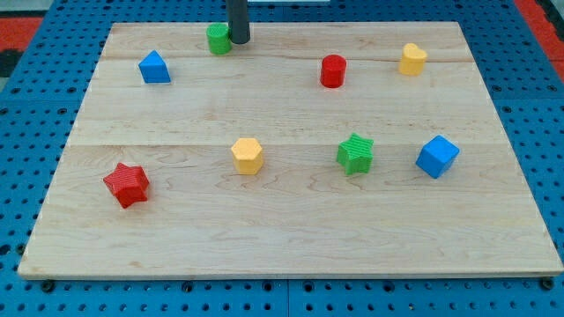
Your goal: Place the green circle top to the blue triangle
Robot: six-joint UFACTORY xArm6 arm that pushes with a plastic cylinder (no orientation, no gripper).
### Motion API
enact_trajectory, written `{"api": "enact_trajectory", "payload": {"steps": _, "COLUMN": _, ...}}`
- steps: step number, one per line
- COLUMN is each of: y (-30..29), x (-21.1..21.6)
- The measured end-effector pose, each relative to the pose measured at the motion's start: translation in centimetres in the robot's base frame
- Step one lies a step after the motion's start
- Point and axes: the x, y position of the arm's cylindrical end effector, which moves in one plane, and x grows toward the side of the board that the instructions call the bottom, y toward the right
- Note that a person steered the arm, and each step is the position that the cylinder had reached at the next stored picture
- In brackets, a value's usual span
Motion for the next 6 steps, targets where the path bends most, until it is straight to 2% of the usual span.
{"api": "enact_trajectory", "payload": {"steps": 1, "y": 1.5, "x": -1.1}}
{"api": "enact_trajectory", "payload": {"steps": 3, "y": -9.1, "x": -2.8}}
{"api": "enact_trajectory", "payload": {"steps": 4, "y": -7.1, "x": -2.8}}
{"api": "enact_trajectory", "payload": {"steps": 5, "y": -2.0, "x": -1.5}}
{"api": "enact_trajectory", "payload": {"steps": 6, "y": -3.3, "x": 0.6}}
